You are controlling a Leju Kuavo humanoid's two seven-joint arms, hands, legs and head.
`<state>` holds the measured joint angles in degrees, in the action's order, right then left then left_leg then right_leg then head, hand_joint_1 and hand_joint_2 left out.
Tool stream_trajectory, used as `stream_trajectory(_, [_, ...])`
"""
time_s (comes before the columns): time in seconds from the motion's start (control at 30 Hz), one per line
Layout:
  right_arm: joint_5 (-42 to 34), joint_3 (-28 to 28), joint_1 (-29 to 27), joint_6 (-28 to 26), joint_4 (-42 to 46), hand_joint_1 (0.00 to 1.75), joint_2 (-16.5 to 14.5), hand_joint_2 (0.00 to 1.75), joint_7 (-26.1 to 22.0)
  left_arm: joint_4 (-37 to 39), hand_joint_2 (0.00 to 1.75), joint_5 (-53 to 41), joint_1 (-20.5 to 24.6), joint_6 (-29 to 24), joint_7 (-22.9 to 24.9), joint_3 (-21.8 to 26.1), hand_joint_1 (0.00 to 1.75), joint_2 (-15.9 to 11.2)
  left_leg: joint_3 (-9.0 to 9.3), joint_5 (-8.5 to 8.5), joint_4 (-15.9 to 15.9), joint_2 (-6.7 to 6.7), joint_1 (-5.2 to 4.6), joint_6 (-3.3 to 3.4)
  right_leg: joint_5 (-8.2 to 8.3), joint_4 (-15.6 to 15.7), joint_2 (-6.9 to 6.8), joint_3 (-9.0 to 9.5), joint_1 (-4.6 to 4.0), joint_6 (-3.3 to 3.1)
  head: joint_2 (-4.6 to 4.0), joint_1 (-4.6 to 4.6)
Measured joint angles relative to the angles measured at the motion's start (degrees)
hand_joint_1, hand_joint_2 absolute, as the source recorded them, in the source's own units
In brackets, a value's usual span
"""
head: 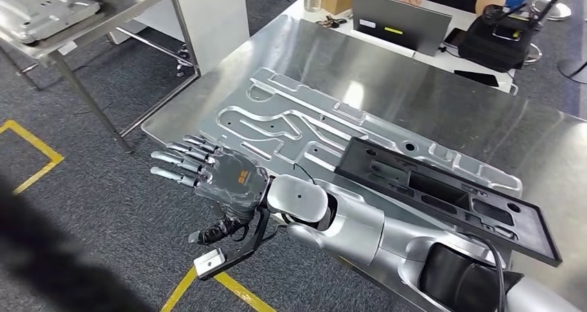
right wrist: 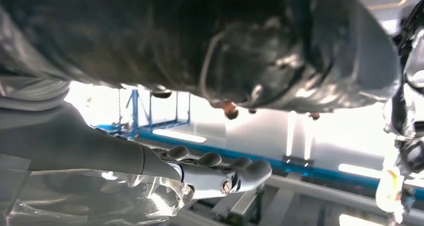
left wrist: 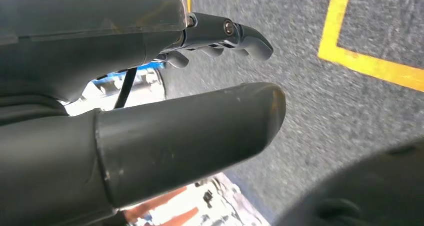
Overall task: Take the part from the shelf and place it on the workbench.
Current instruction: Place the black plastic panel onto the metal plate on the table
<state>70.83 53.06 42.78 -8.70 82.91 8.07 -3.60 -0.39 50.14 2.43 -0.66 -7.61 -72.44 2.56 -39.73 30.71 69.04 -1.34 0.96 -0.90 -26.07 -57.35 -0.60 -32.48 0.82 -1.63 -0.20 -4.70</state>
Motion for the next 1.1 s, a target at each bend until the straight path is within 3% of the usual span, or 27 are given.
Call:
stream_trajectory(0.07, [-0.1, 0.3, 0.0, 0.2, 0.0, 0.00, 0.0, 0.00, 0.0, 0.0, 0.00, 0.1, 0.1, -0.1, 0.0, 0.0, 0.00, 0.0, -2.51, 1.09, 4.5, 0.80, 0.19, -0.40, -0.26, -0.1, -1.66, 0.05, -0.11, 0.00, 0.00, 0.00])
stream_trajectory(0.1, [-0.2, 0.5, 0.0, 0.3, -0.1, 0.00, 0.0, 0.00, 0.0, 0.0, 0.00, 0.1, 0.1, -0.1, 0.0, 0.0, 0.00, 0.0, -2.20, 0.08, 3.8, 1.04, 0.26, -0.52, -0.42, -0.2, -2.42, 0.11, -0.11, 0.08, 0.00, 0.01])
stream_trajectory(0.17, [-0.4, 0.7, 0.0, 0.4, 0.0, 0.00, 0.0, 0.00, 0.0, 0.0, 0.00, 0.1, 0.0, -0.1, 0.1, -0.1, 0.00, -0.1, 1.39, -3.59, -3.1, 2.67, 0.27, -0.49, -0.90, -0.6, -3.71, 0.34, -0.10, 0.44, 0.00, 0.01])
stream_trajectory(0.23, [-0.5, 0.8, 0.0, 0.4, 0.0, 0.00, 0.1, 0.00, 0.0, 0.0, 0.00, 0.2, 0.0, -0.2, 0.1, -0.2, 0.00, -0.1, 4.49, -5.54, -9.1, 4.38, -0.11, 0.13, -1.45, -1.1, -4.69, 0.44, -0.39, 1.07, 0.00, -0.01])
stream_trajectory(0.27, [-0.6, 0.8, 0.0, 0.4, 0.0, 0.00, 0.1, 0.00, 0.0, 0.0, 0.00, 0.2, 0.0, -0.2, 0.2, -0.2, 0.00, -0.1, 4.93, -5.59, -10.1, 4.67, -0.30, 0.53, -1.64, -1.2, -5.14, 0.48, -0.58, 1.36, 0.00, -0.04])
stream_trajectory(0.33, [-0.6, 0.9, 0.0, 0.5, 0.0, 0.00, 0.1, 0.00, 0.0, 0.0, 0.00, 0.2, 0.0, -0.2, 0.2, -0.4, 0.00, -0.1, 4.82, -5.65, -10.3, 3.41, -0.44, 1.45, -1.81, -1.1, -5.98, 0.70, -0.65, 1.93, 0.00, -0.09])
stream_trajectory(0.37, [-0.6, 0.9, 0.0, 0.5, 0.0, 0.00, 0.2, 0.00, 0.0, 0.0, 0.00, 0.2, -0.1, -0.2, 0.2, -0.4, 0.00, -0.1, 4.85, -5.77, -10.4, 2.85, -0.37, 1.78, -2.10, -1.3, -5.52, 0.77, -0.53, 2.25, 0.00, -0.10])
stream_trajectory(0.43, [-0.6, 0.9, 0.0, 0.5, 0.2, 0.00, 0.3, 0.00, 0.0, 0.0, 0.00, 0.2, 0.0, -0.2, 0.2, -0.5, 0.00, -0.1, 4.98, -6.05, -10.8, 1.84, -0.18, 2.45, -4.16, -4.0, -2.85, -0.33, -0.14, 2.78, 0.00, -0.11])
stream_trajectory(0.5, [-0.6, 1.0, -0.2, 0.5, 0.3, 0.00, 0.7, 0.00, 0.0, 0.0, 0.00, 0.2, 0.1, -0.3, 0.3, -0.7, 0.00, -0.2, 4.94, -6.15, -10.9, 0.78, -0.19, 2.78, -7.80, -10.9, -0.29, -3.71, 0.02, 2.95, 0.00, -0.10])
stream_trajectory(0.53, [-0.6, 1.0, -0.5, 0.5, 0.2, 0.00, 1.0, 0.00, 0.0, 0.0, 0.00, 0.2, 0.1, -0.4, 0.3, -0.8, 0.00, -0.2, 4.92, -6.16, -10.9, 0.08, -0.24, 2.86, -9.12, -14.6, 0.12, -5.59, 0.02, 2.96, 0.00, -0.09])
stream_trajectory(0.57, [-0.6, 1.0, -0.8, 0.5, 0.2, 0.00, 1.3, 0.00, 0.0, 0.0, 0.00, 0.2, 0.1, -0.4, 0.4, -0.9, 0.00, -0.2, 4.91, -6.15, -10.8, -0.70, -0.30, 2.89, -9.44, -16.9, 0.32, -6.86, -0.01, 2.93, 0.00, -0.10])
stream_trajectory(0.6, [-0.6, 1.0, -1.0, 0.5, 0.2, 0.00, 1.5, 0.00, 0.0, 0.0, 0.00, 0.2, 0.1, -0.4, 0.4, -1.0, 0.00, -0.2, 4.92, -6.15, -10.8, -1.51, -0.34, 2.91, -8.56, -17.1, 0.48, -7.18, -0.04, 2.81, 0.00, -0.10])
stream_trajectory(0.63, [-0.6, 1.0, -1.2, 0.5, 0.2, 0.00, 1.7, 0.00, 0.0, 0.0, 0.00, 0.2, 0.0, -0.4, 0.5, -1.1, 0.00, -0.2, 4.97, -6.14, -10.7, -2.32, -0.36, 2.90, -6.65, -15.0, 0.83, -6.41, -0.05, 2.60, 0.00, -0.10])
stream_trajectory(0.7, [-0.6, 1.0, -1.2, 0.4, 0.3, 0.00, 2.1, 0.00, 0.0, 0.0, 0.00, 0.2, 0.0, -0.5, 0.6, -1.2, 0.00, -0.2, 5.00, -6.11, -10.6, -3.80, -0.41, 2.77, -2.43, -7.3, 2.93, -3.20, -0.03, 2.00, 0.00, -0.10])
stream_trajectory(0.73, [-0.6, 1.0, -1.2, 0.4, 0.3, 0.00, 2.3, 0.00, 0.0, 0.0, 0.00, 0.2, 0.1, -0.5, 0.6, -1.3, 0.00, -0.2, 4.91, -6.12, -10.5, -4.47, -0.43, 2.60, -1.26, -4.2, 4.03, -1.87, -0.01, 1.78, 0.00, -0.10])
stream_trajectory(0.8, [-0.7, 1.0, -1.4, 0.4, 0.3, 0.00, 2.7, 0.00, 0.0, 0.0, 0.00, 0.2, 0.1, -0.5, 0.7, -1.3, 0.00, -0.1, 4.55, -6.28, -10.5, -5.68, -0.24, 1.99, -1.05, -1.8, 4.91, -0.88, -0.13, 1.54, 0.00, -0.09])
stream_trajectory(0.83, [-0.7, 1.0, -1.4, 0.4, 0.4, 0.00, 2.7, 0.00, 0.1, 0.0, 0.00, 0.2, 0.0, -0.6, 0.7, -1.4, 0.00, -0.1, 4.43, -6.42, -10.6, -6.32, -0.11, 1.61, -1.02, -1.5, 4.35, -0.71, -0.21, 1.44, 0.00, -0.10])
stream_trajectory(0.87, [-0.7, 0.9, -1.5, 0.3, 0.5, 0.00, 2.8, 0.00, 0.1, 0.0, 0.00, 0.3, -0.2, -0.6, 0.8, -1.4, 0.00, -0.2, 4.31, -6.40, -10.6, -6.17, -0.01, 1.29, -0.89, -1.2, 3.70, -0.48, -0.16, 1.20, 0.00, -0.09])
stream_trajectory(0.93, [-0.7, 0.9, -1.5, 0.3, 0.6, 0.00, 2.9, 0.00, 0.1, 0.0, 0.00, 0.3, -0.2, -0.7, 0.9, -1.4, 0.00, -0.2, 3.24, -4.88, -8.3, -3.35, -0.22, 0.78, -0.61, -0.5, 2.28, 0.13, 0.02, 0.60, 0.00, -0.07])
stream_trajectory(1.0, [-0.7, 0.9, -1.7, 0.2, 0.7, 0.00, 3.0, 0.00, 0.1, 0.0, 0.00, 0.3, -0.1, -0.8, 0.9, -1.4, 0.00, -0.3, 0.14, -1.52, -1.9, -0.08, -0.29, 0.47, -0.61, -0.2, 0.68, 0.43, -0.05, 0.15, 0.00, -0.05])
stream_trajectory(1.07, [-0.7, 0.9, -2.1, 0.2, 0.7, 0.00, 3.2, 0.00, 0.1, 0.0, 0.00, 0.4, 0.0, -0.8, 1.0, -1.4, 0.00, -0.2, -3.06, 0.64, 4.4, 0.65, -0.08, 0.15, -0.81, -0.3, -1.05, 0.45, -0.17, 0.01, 0.00, -0.05])
stream_trajectory(1.1, [-0.7, 0.9, -2.2, 0.2, 0.7, 0.00, 3.2, 0.00, 0.1, 0.0, 0.00, 0.4, 0.0, -0.8, 1.0, -1.4, 0.00, -0.2, -3.45, 0.36, 5.1, 0.83, 0.01, 0.00, -0.94, -0.4, -1.87, 0.47, -0.19, 0.05, 0.00, -0.05])
